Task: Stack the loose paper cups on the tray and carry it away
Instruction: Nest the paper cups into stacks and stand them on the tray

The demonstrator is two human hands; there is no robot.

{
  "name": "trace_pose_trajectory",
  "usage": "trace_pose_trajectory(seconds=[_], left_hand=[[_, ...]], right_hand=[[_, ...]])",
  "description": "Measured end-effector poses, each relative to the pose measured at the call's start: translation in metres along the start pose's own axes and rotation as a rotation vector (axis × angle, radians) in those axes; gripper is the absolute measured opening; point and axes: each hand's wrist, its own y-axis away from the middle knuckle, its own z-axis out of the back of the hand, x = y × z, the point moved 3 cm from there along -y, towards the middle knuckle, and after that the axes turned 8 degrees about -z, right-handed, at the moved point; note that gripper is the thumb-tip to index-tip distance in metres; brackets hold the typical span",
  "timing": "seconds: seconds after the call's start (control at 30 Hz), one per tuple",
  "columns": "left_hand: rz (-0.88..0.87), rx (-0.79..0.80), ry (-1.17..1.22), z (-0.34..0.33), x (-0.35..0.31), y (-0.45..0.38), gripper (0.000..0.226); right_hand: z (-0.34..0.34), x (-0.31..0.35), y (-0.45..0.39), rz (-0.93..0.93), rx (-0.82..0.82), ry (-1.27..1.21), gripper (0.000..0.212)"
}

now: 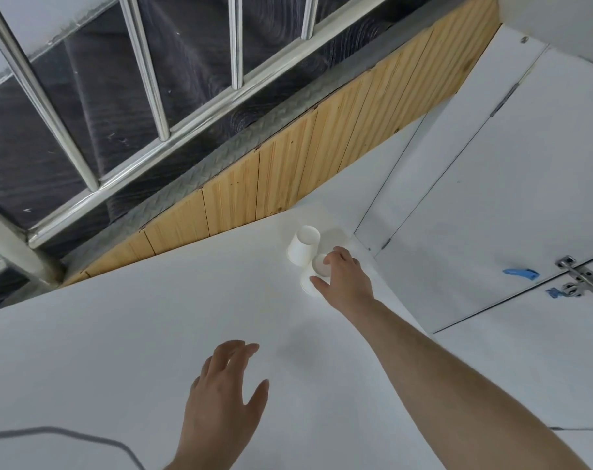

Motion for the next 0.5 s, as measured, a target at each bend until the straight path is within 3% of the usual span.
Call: trace_pose_trajectory(seconds=[0.17, 0.33, 0.43, 0.5], left_hand=[[-0.003, -0.01, -0.001, 0.0, 0.002, -0.001, 0.049], [-0.001, -0.008, 0.025, -0.002, -0.002, 0.0, 0.049], [0.011, -0.05, 0.11, -0.001, -0.003, -0.001, 0.051], [0.033, -0.109, 0.22, 0.002, -0.006, -0.005, 0.059]], right_hand=[[-0.006, -0.001, -0.004, -0.009, -0.019, -0.012, 0.033], [-0.002, -0.002, 0.01, -0.043, -0.042, -0.138, 0.035], [0.003, 0.002, 0.034, -0.066, -0.052, -0.371, 0.032], [0.0, 0.009, 0.053, -0.146, 0.087, -0.674, 0.024]])
